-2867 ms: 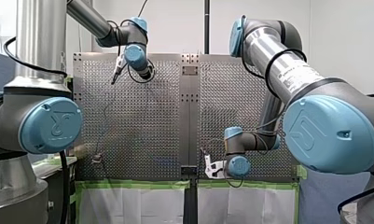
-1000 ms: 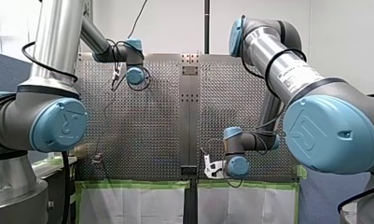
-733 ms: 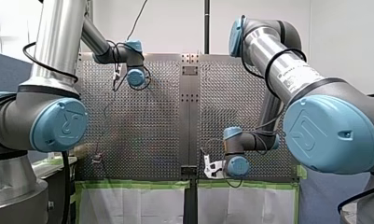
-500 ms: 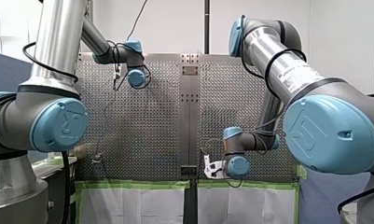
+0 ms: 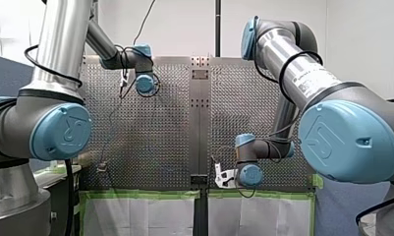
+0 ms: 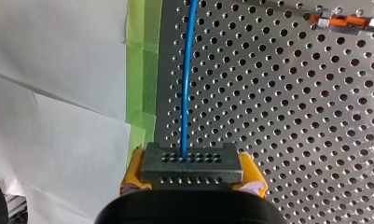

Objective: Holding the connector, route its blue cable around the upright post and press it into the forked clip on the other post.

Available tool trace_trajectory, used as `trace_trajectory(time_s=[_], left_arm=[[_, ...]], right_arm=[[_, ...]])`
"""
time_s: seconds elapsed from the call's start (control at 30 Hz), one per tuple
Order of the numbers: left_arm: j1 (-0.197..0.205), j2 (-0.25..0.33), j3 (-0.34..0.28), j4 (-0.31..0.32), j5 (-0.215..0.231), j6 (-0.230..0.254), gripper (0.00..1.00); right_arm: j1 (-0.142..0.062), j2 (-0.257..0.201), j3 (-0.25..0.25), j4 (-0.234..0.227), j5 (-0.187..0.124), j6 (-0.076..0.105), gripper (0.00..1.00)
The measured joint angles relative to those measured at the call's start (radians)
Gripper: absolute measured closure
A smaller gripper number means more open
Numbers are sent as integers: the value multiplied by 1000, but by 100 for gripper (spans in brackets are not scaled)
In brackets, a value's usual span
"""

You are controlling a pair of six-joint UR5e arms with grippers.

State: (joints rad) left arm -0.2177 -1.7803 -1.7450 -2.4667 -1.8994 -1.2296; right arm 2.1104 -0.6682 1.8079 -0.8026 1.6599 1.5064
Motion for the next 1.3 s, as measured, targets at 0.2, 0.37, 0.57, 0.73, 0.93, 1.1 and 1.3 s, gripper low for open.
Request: trace_trajectory(time_s=[0.2, 0.37, 0.57, 0.73, 0.93, 1.1, 1.3], left_arm=[[-11, -37, 0, -11, -13, 7, 0], [-14, -56, 0, -28, -31, 9, 0], [-27, -95, -8, -43, -43, 22, 0], [-34, -106, -35, -28, -46, 24, 0], [-39, -107, -52, -26, -68, 26, 0], [-42, -124, -54, -29, -81, 36, 0], [-51, -167, -54, -28, -105, 54, 0]], right_arm=[[0, 0, 0, -1, 0, 0, 100], [0, 0, 0, -2, 0, 0, 100], [0, 0, 0, -3, 0, 0, 100], [0, 0, 0, -2, 0, 0, 100], [0, 0, 0, 0, 0, 0, 100], [0, 0, 0, 1, 0, -1, 100], [0, 0, 0, 5, 0, -1, 100]])
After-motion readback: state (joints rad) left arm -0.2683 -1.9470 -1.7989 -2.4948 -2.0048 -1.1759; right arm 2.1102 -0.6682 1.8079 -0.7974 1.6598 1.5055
